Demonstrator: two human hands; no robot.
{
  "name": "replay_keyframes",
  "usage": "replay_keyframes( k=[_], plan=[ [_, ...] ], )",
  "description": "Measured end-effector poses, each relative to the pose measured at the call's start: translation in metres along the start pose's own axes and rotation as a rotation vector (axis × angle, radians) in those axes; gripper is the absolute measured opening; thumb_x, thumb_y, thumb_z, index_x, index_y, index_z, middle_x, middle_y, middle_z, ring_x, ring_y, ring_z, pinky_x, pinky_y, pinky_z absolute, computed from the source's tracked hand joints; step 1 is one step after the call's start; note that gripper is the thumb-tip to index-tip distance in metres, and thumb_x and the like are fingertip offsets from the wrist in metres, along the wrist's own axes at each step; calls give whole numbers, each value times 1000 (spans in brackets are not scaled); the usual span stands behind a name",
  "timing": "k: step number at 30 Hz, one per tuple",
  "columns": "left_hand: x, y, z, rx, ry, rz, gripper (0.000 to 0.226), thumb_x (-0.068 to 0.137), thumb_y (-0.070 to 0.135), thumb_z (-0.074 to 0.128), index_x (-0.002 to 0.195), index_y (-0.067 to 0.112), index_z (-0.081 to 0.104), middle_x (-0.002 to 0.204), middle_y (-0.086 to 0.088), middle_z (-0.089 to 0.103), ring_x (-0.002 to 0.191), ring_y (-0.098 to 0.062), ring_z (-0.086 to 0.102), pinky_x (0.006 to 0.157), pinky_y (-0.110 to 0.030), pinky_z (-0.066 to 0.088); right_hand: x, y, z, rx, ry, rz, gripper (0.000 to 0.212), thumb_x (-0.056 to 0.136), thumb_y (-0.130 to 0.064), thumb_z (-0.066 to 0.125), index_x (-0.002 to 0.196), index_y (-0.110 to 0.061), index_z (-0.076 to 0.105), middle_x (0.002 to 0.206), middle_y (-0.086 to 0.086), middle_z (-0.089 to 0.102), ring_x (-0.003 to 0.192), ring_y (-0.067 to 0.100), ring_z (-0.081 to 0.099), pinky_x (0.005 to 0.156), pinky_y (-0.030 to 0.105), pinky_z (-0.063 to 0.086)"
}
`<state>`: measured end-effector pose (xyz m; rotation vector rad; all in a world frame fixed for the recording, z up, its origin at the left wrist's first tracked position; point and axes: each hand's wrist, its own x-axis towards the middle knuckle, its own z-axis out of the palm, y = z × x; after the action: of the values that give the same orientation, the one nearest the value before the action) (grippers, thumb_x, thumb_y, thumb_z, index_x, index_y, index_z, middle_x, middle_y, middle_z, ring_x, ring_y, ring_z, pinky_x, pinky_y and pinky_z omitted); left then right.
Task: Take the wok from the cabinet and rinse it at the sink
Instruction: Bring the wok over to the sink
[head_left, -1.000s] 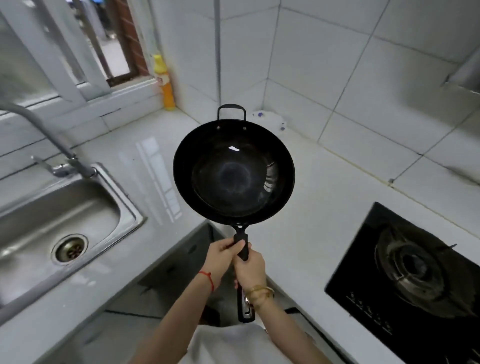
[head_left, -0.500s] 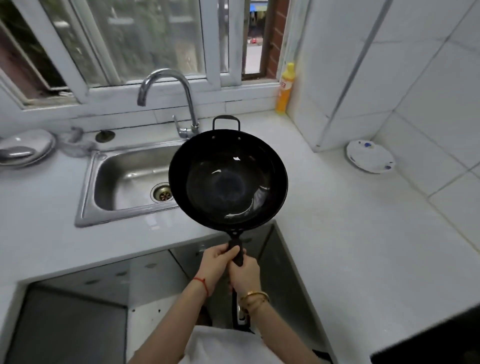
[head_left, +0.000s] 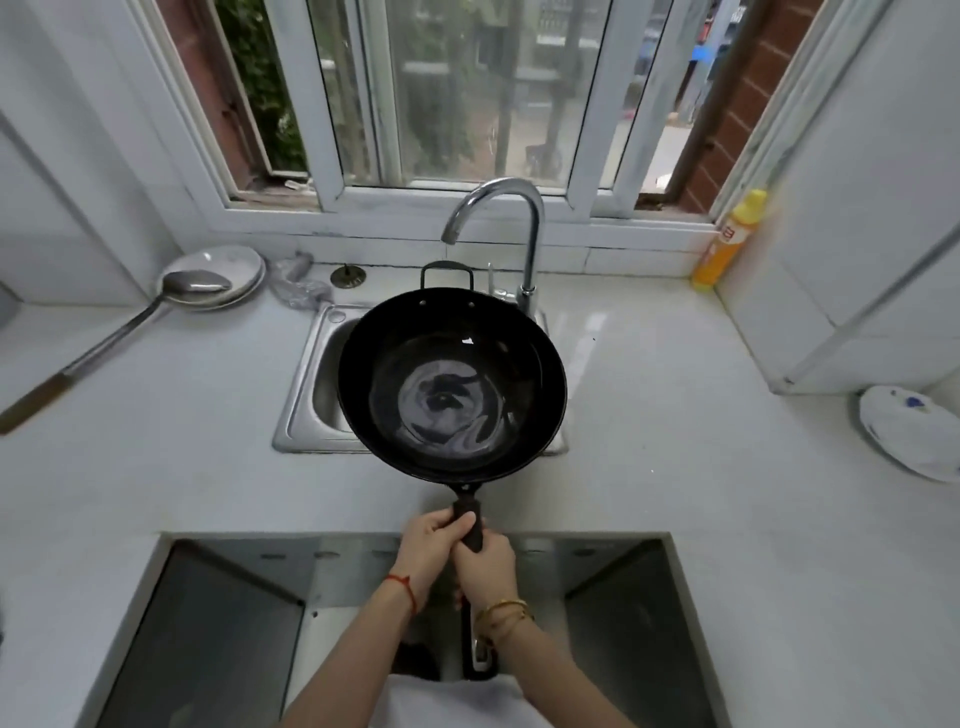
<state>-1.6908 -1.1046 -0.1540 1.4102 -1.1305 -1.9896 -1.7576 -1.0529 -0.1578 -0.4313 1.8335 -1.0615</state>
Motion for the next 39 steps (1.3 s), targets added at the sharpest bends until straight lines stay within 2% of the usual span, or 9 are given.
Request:
replay_keyframes(
  k=[4, 10, 15, 19, 25, 32, 36, 39],
  plan=[
    [27, 20, -29, 11, -3, -16, 15, 91, 13, 62, 90, 7, 76, 90, -11, 76, 82, -18, 70, 67, -22, 54, 20, -22, 32, -9, -12, 15, 20, 92, -16, 53, 74, -7, 55, 50, 7, 50, 29, 14, 46, 33, 22, 40],
    [65, 33, -67, -1, -8, -65, 15, 89, 10, 62, 84, 8, 76, 89, -14, 75, 86, -25, 66, 77, -34, 50, 41, -41, 75, -36, 15, 22, 22, 91, -19, 54, 71, -10, 57, 50, 6, 53, 31, 16, 48, 35, 25, 44],
    [84, 43, -81, -11, -27, -86, 19, 90, 7, 61, 78, 10, 75, 81, -9, 74, 82, -25, 64, 71, -30, 51, 56, -52, 92, -85, 32, 30, 25, 91, -20, 53, 67, -14, 56, 51, 7, 54, 35, 17, 50, 37, 26, 43],
    [91, 48, -86, -15, -29, -116, 16, 91, 7, 59, 86, 7, 73, 89, -10, 73, 85, -21, 65, 74, -26, 53, 64, -54, 102, -99, 56, 57, 22, 89, -19, 54, 67, -16, 55, 55, 8, 56, 40, 21, 53, 40, 28, 46],
    [99, 45, -89, -5, -30, -142, 16, 92, 9, 58, 89, 7, 74, 90, -10, 73, 87, -22, 66, 74, -27, 53, 70, -53, 104, -109, 52, 69, 17, 88, -14, 52, 71, -12, 55, 54, 7, 55, 33, 18, 51, 32, 23, 42],
    [102, 45, -87, 12, -13, -163, 19, 91, 7, 59, 104, -1, 71, 99, -13, 73, 94, -21, 66, 75, -21, 52, 75, -50, 103, -122, 47, 67, 16, 90, -16, 52, 76, -12, 58, 58, 7, 58, 38, 15, 53, 37, 26, 47],
    [102, 46, -87, 20, -3, -177, 21, 91, 7, 58, 107, -1, 70, 100, -11, 73, 93, -19, 67, 71, -17, 52, 78, -52, 99, -152, -14, 68, 14, 91, -18, 50, 78, -15, 54, 58, 5, 57, 38, 14, 53, 37, 23, 46],
    [100, 47, -87, -15, -1, -204, 24, 92, 8, 57, 110, -3, 68, 105, -16, 72, 90, -20, 67, 71, -20, 54, 81, -54, 94, -232, -111, 64, 12, 90, -19, 52, 78, -17, 53, 60, 4, 60, 44, 15, 57, 44, 26, 51]
  ],
)
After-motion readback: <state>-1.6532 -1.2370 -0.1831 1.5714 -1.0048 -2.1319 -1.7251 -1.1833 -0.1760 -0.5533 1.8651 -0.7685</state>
